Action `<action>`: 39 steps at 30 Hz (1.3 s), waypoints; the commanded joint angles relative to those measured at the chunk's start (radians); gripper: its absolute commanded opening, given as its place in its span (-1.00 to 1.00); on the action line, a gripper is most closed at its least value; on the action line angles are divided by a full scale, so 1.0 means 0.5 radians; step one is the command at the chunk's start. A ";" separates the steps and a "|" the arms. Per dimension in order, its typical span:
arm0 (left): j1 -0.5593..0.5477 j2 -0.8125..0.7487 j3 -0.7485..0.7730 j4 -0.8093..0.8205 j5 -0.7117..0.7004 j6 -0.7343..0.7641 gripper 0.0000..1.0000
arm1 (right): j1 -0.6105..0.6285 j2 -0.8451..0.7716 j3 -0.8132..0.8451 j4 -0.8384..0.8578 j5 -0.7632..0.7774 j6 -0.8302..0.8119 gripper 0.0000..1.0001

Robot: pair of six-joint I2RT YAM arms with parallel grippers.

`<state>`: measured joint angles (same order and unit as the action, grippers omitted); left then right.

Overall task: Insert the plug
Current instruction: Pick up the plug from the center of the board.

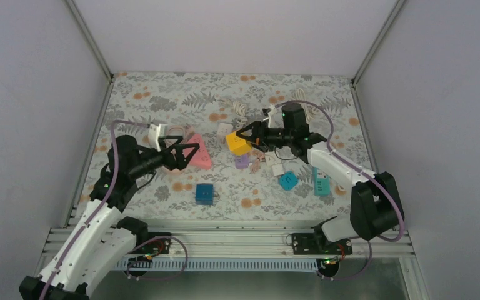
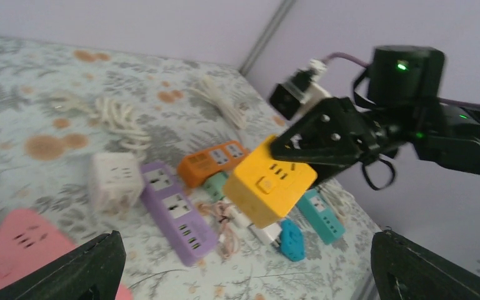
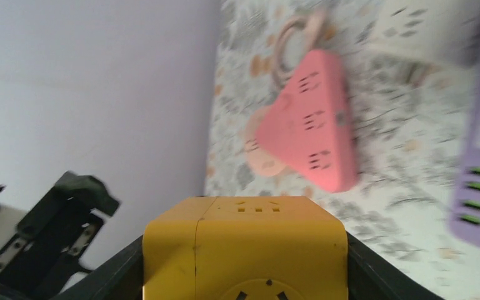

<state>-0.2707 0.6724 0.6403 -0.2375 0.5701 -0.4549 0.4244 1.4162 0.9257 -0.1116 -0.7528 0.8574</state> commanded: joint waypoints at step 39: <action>-0.735 0.938 0.326 0.773 -0.262 1.274 -0.29 | 0.176 -0.200 0.714 -0.953 0.636 -0.875 1.00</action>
<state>-0.6373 1.1126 0.7200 0.2604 0.5045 0.0929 0.4793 1.3430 1.2007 -0.2764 -0.7139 0.7364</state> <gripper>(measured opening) 0.630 0.998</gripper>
